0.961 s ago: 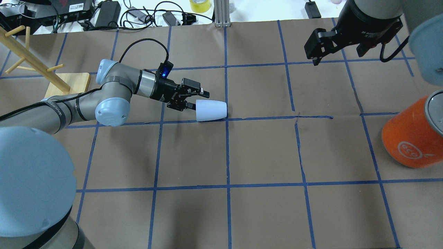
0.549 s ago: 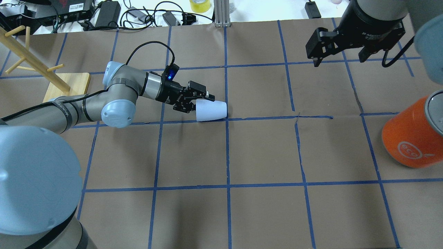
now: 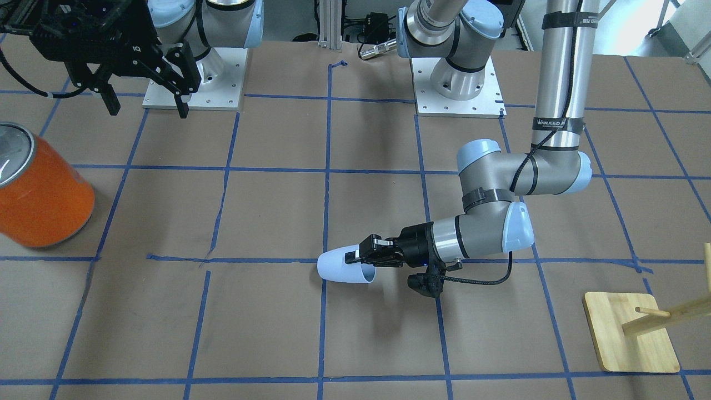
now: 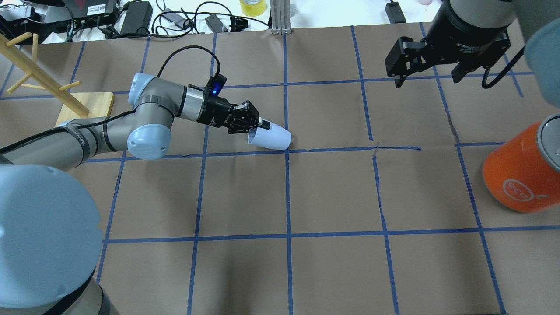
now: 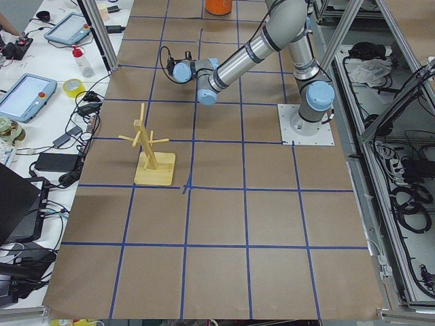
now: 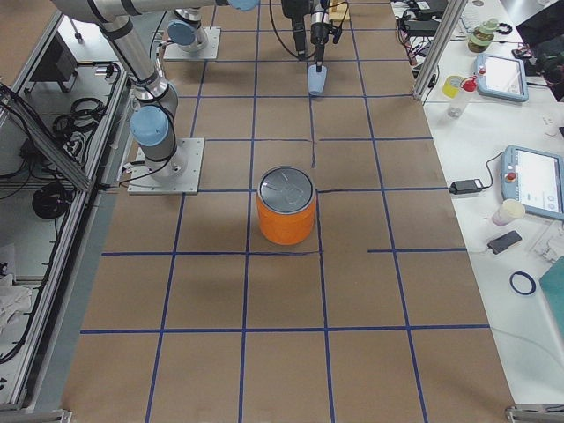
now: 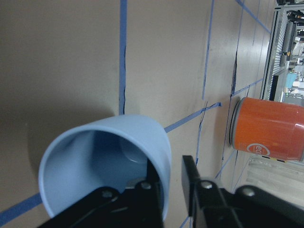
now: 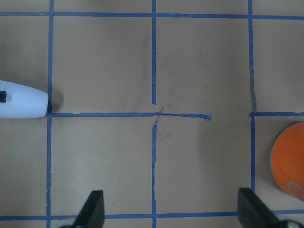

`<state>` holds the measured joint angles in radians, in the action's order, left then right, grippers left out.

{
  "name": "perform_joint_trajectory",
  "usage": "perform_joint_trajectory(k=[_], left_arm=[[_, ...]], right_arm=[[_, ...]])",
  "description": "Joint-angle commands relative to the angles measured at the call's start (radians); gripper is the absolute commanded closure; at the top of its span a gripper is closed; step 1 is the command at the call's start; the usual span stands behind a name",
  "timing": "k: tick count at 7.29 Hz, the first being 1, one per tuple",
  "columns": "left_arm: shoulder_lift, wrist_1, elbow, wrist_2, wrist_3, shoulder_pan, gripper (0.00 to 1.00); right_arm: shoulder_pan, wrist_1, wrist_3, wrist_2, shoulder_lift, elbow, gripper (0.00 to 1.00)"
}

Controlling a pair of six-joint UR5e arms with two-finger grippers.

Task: Flip cup
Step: 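Lift the cup with the left gripper and swing it upright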

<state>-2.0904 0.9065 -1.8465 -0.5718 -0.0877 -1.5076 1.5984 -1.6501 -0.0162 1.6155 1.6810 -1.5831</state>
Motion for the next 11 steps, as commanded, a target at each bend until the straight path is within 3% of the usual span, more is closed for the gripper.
perform_joint_trajectory(k=[1, 2, 3, 4, 5, 7, 8, 11], left_arm=[[0.047, -0.027, 0.038, -0.014, 0.177, 0.001, 1.00], [0.073, -0.035, 0.064, -0.025, 0.262, 0.003, 1.00], [0.104, -0.037, 0.090, -0.186, 0.278, 0.012, 1.00], [0.128, -0.063, 0.127, -0.441, 0.269, 0.010, 1.00], [0.144, -0.051, 0.171, -0.589, 0.238, 0.012, 1.00], [0.141, -0.047, 0.226, -0.928, 0.009, 0.012, 1.00], [0.118, -0.049, 0.234, -1.020, -0.135, 0.013, 1.00], [0.043, -0.046, 0.266, -1.056, -0.252, 0.041, 1.00]], right_arm=[[0.000, 0.006, 0.004, -0.003, 0.000, 0.002, 0.00], [0.000, 0.006, 0.004, -0.002, 0.000, 0.002, 0.00], [0.000, 0.006, 0.005, -0.002, 0.000, 0.000, 0.00], [0.000, 0.007, 0.007, -0.002, 0.000, 0.000, 0.00], [0.000, 0.007, 0.009, -0.002, 0.000, 0.000, 0.00], [0.000, 0.007, 0.010, -0.002, 0.000, 0.000, 0.00], [0.000, 0.007, 0.010, -0.002, 0.000, 0.000, 0.00], [0.000, 0.007, 0.009, -0.014, 0.000, 0.000, 0.00]])
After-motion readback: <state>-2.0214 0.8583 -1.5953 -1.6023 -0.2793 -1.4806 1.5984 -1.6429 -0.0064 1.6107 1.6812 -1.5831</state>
